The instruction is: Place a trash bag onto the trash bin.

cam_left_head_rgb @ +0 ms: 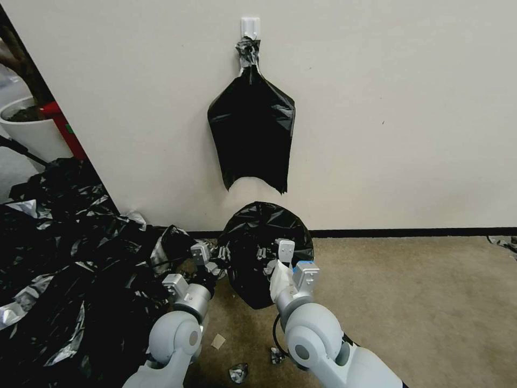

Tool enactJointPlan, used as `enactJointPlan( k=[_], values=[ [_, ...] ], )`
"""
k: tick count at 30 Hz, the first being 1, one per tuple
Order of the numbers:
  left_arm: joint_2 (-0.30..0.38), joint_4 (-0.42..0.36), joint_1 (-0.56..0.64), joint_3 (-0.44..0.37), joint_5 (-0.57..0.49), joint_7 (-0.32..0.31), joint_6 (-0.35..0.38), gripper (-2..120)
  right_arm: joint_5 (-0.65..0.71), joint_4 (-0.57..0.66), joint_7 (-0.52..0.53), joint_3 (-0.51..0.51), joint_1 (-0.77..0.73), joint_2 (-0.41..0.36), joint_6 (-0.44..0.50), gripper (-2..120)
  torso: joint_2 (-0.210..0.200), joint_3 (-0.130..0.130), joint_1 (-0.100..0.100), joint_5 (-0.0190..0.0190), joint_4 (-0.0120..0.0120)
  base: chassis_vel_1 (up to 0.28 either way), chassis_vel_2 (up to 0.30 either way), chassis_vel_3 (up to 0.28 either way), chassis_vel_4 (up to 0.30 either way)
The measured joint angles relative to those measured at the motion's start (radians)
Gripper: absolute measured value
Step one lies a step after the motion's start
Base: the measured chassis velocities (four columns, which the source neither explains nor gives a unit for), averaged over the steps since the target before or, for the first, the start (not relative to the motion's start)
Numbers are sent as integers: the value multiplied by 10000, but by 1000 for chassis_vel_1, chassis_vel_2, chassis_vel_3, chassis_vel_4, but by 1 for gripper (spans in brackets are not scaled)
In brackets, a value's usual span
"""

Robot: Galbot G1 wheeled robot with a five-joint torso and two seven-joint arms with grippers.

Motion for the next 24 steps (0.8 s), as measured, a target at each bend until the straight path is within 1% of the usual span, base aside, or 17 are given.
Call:
enactJointPlan(
  k=[3,7,10,14,24],
  values=[
    [-119,-33,188,12,188,177,-107,5,110,-496,539,98,228,212,-526,0,1,0,0,0,0,0,0,0,0],
    [-174,7,269,18,383,315,-272,5,334,-859,871,120,422,402,-780,0,0,0,0,1,0,0,0,0,0],
    [-210,185,337,54,758,555,-575,5,639,-1201,1242,90,735,718,-1195,0,0,0,0,0,0,0,0,0,0],
    [-234,250,356,90,827,720,-760,5,914,-1480,1567,9,978,939,-1623,0,0,1,0,0,1,0,0,0,0],
    [-234,354,278,199,834,978,-969,5,861,-2340,1899,-14,1363,1273,-1916,0,0,1,0,0,0,0,0,0,0]
  ],
)
